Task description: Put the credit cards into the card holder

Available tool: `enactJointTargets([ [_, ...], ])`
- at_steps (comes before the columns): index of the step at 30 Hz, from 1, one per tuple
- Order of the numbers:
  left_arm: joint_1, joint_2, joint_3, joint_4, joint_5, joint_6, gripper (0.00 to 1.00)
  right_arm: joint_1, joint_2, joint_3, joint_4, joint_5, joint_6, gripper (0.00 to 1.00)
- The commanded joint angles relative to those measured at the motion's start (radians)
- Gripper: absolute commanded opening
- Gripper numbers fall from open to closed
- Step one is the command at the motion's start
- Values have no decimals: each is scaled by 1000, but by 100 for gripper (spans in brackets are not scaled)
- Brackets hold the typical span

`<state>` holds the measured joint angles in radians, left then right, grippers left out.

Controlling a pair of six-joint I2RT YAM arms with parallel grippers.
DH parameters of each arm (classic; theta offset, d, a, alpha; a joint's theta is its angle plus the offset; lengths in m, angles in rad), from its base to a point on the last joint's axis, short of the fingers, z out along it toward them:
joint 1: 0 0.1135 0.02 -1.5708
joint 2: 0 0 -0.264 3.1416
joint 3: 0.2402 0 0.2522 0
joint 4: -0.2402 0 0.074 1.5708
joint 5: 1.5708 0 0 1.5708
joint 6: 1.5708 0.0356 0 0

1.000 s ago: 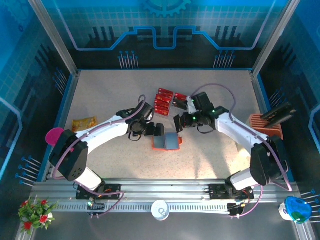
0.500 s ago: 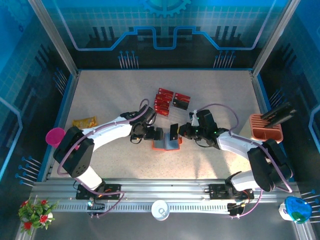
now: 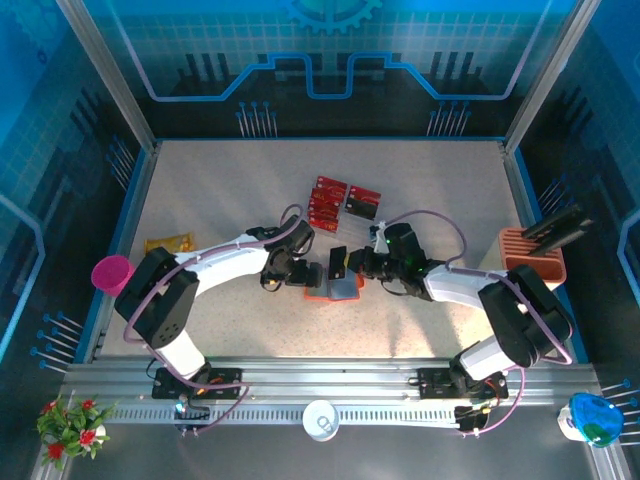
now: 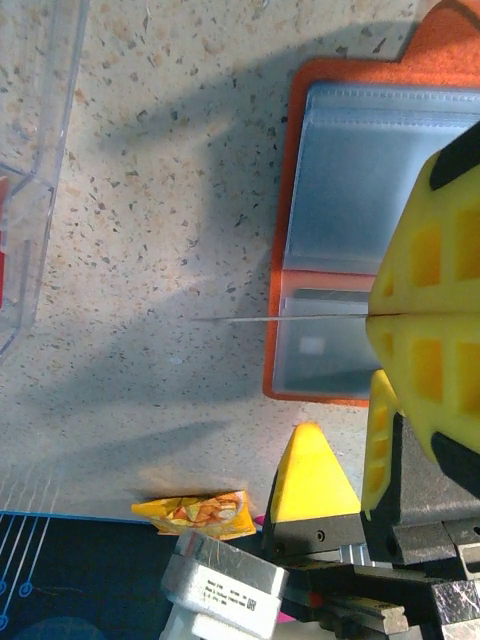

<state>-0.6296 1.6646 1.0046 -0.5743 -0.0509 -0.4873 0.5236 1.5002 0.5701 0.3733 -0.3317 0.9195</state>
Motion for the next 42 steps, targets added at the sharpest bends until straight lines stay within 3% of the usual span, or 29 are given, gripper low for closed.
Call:
enactJointTargets([
  [1,-7,20,-8,-48,-35,30,99,17,25,-11,59,9,13,0],
  [42,-7,66,-29,-45,-44,30,99,45,140,-3,70,-65,-15,0],
])
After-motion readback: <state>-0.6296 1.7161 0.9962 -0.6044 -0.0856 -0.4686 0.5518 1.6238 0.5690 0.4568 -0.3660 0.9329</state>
